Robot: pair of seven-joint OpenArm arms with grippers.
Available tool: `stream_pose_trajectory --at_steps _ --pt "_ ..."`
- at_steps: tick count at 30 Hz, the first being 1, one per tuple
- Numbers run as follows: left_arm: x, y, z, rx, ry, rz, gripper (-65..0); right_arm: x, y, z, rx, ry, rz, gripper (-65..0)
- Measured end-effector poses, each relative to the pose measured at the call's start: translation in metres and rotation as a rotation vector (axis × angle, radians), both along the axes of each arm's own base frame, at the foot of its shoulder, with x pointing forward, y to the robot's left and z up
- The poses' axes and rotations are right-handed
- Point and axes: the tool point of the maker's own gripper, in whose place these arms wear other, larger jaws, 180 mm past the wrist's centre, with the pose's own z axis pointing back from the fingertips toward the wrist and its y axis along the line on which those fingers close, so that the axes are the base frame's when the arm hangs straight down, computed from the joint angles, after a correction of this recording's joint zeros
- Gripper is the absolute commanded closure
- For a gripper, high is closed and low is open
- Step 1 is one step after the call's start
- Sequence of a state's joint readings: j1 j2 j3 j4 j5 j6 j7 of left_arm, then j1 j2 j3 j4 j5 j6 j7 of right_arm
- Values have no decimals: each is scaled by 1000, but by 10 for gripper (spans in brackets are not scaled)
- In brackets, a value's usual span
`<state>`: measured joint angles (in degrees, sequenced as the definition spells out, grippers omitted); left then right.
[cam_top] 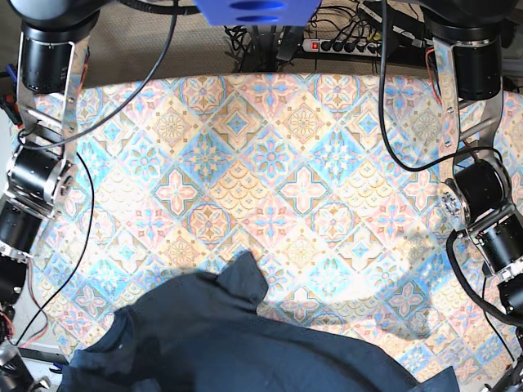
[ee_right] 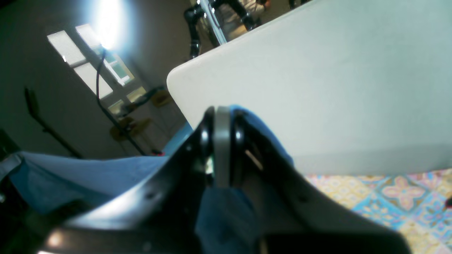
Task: Layout the t-shirt on the table in an organized manner, then fold the t-shirt properly
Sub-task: 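Lift the shirt with both grippers and pull it across the table, then swing the held shirt up and lay it flat with both grippers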
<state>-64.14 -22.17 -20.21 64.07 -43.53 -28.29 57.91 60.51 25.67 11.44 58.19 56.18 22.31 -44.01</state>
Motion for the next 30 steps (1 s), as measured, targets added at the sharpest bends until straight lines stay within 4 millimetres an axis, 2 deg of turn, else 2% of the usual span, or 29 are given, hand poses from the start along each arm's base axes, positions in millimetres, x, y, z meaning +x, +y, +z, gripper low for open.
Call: stream_pose_trajectory --at_steps 4,9,12,14,16,19,24,27,30 --pt "-9 21 1 2 1 20 0 -5 -10 7 33 -18 1 0" --pt "-13 28 12 -2 -26 30 0 -2 -4 9 42 -13 19 0" --pt "-12 26 9 0 -17 25 0 -2 -5 18 42 -28 17 0" --pt "-12 25 10 -3 -21 22 0 -2 -7 33 43 -52 10 0" --pt "-11 23 9 2 -18 20 0 0 -3 50 45 -80 21 0" --pt "-11 25 10 5 -19 26 0 5 5 61 30 -78 36 0" --pt "-2 9 13 6 -25 22 0 10 9 62 17 -93 21 0" --pt "1 -7 26 -1 -58 -6 0 13 10 60 23 -87 21 0" --pt "-2 -3 43 3 -85 5 0 11 8 70 21 -100 21 0"
